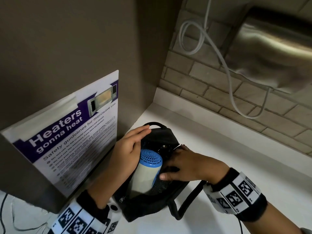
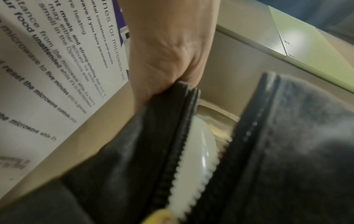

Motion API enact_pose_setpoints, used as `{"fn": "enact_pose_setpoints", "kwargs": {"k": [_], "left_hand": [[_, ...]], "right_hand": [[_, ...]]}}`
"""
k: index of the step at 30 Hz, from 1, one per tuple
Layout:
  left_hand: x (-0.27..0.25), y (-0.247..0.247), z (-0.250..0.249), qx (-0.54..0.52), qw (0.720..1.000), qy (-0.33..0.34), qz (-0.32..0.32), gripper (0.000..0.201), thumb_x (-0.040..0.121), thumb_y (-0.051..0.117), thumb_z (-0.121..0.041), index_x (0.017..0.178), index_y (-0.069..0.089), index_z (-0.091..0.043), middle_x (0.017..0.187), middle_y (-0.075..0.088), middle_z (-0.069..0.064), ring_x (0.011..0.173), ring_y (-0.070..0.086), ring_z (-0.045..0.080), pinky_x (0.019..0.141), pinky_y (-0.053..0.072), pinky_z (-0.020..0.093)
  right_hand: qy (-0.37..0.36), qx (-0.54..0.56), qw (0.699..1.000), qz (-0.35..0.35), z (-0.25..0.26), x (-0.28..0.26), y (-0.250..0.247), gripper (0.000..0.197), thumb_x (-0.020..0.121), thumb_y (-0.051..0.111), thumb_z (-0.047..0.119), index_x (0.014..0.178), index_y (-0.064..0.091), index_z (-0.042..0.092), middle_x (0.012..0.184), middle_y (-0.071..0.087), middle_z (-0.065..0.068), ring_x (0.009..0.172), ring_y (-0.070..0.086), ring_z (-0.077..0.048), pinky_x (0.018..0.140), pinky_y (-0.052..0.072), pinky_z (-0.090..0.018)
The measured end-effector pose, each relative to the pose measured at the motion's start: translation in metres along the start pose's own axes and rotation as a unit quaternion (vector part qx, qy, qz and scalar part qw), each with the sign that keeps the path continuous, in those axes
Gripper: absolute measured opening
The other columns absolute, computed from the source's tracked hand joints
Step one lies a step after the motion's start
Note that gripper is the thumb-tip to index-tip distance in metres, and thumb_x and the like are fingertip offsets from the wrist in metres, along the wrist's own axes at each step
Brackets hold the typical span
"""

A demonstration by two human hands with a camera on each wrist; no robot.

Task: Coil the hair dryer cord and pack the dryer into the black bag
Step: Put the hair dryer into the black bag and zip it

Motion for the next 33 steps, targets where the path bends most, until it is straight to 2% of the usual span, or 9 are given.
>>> {"fn": "enact_pose_setpoints", "kwargs": {"k": [6,9,11,13,19,23,28,30,33], "left_hand": [[0.002,-0.005,0.001,-0.007,0.999,-0.006,-0.030,0.046,0.091,0.041,0.013,0.118,0.066,-0.015,0.126,0.060,-0.012,0.114,0.046,-0.021,0.099,0.029,-0.001],[0.000,-0.004,-0.004,-0.014,1.000,-0.007,-0.025,0.046,0.092,0.041,0.012,0.118,0.067,-0.015,0.125,0.060,-0.015,0.114,0.047,-0.021,0.099,0.030,-0.001],[-0.002,-0.003,-0.008,-0.019,1.000,-0.006,-0.020,0.045,0.092,0.041,0.010,0.118,0.066,-0.018,0.125,0.058,-0.020,0.116,0.046,-0.020,0.100,0.032,0.001],[0.000,-0.006,-0.006,-0.021,0.999,-0.013,-0.029,0.047,0.093,0.041,0.009,0.119,0.064,-0.022,0.125,0.057,-0.021,0.115,0.045,-0.021,0.099,0.032,0.000],[-0.002,0.006,-0.011,-0.007,1.000,0.005,-0.002,0.044,0.091,0.044,0.011,0.120,0.064,-0.015,0.125,0.057,-0.018,0.113,0.045,-0.024,0.098,0.031,-0.001],[-0.001,0.007,-0.009,0.001,1.000,-0.006,0.002,0.042,0.092,0.044,0.009,0.121,0.064,-0.015,0.127,0.058,-0.015,0.112,0.044,-0.026,0.100,0.031,0.001],[-0.002,0.006,-0.010,0.036,0.999,0.001,0.018,0.043,0.091,0.046,0.009,0.121,0.065,-0.015,0.128,0.057,-0.012,0.109,0.042,-0.029,0.097,0.029,-0.003],[-0.004,0.005,-0.013,0.077,0.996,0.020,0.043,0.041,0.088,0.050,0.005,0.124,0.063,-0.013,0.133,0.053,-0.006,0.116,0.044,-0.019,0.099,0.032,0.001],[-0.019,0.003,-0.014,0.209,0.969,0.040,0.125,0.060,0.077,0.052,-0.022,0.135,0.050,-0.010,0.140,0.039,0.005,0.128,0.040,0.016,0.105,0.039,0.025]], "right_hand": [[-0.027,0.051,0.998,0.037,0.006,-0.003,0.014,0.068,0.073,0.032,0.077,0.099,0.065,0.024,0.097,0.068,0.007,0.098,0.056,-0.015,0.098,0.041,-0.040],[-0.092,0.099,0.974,-0.182,0.016,-0.013,-0.034,0.032,0.087,0.053,0.048,0.083,0.066,0.019,0.080,0.061,0.008,0.083,0.048,-0.008,0.087,0.042,-0.033],[-0.115,0.190,0.907,-0.359,0.012,-0.037,-0.070,0.024,0.088,0.055,0.035,0.080,0.065,0.015,0.076,0.058,0.011,0.078,0.049,-0.007,0.079,0.041,-0.021],[-0.098,0.244,0.872,-0.414,0.004,-0.050,-0.084,0.023,0.087,0.055,0.033,0.078,0.064,0.014,0.076,0.058,0.012,0.078,0.052,-0.008,0.075,0.039,-0.017],[-0.046,0.216,0.910,-0.351,0.011,-0.045,-0.070,0.019,0.086,0.064,0.040,0.096,0.062,0.023,0.070,0.050,0.018,0.069,0.049,-0.003,0.063,0.037,-0.014],[-0.056,0.144,0.935,-0.320,0.026,-0.038,-0.066,0.030,0.090,0.055,0.045,0.112,0.060,0.026,0.073,0.052,0.019,0.068,0.047,0.004,0.065,0.035,-0.010],[0.001,0.066,0.970,-0.235,0.040,-0.021,-0.050,0.058,0.086,0.051,0.060,0.128,0.045,0.020,0.102,0.067,-0.002,0.092,0.062,-0.017,0.076,0.042,-0.026],[0.027,0.041,0.973,-0.226,0.040,-0.014,-0.046,0.063,0.084,0.048,0.064,0.123,0.047,0.015,0.107,0.067,-0.005,0.098,0.062,-0.022,0.074,0.037,-0.026],[0.038,0.059,0.975,-0.213,0.039,-0.005,-0.043,0.070,0.080,0.045,0.071,0.124,0.046,0.017,0.107,0.067,-0.003,0.098,0.063,-0.021,0.076,0.039,-0.027]]}}
Point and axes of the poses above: each hand's wrist, its own x-axis towards the middle knuckle, its own y-axis out of the palm, z = x × y, the point moved 8 cm from there along x, towards the middle knuckle
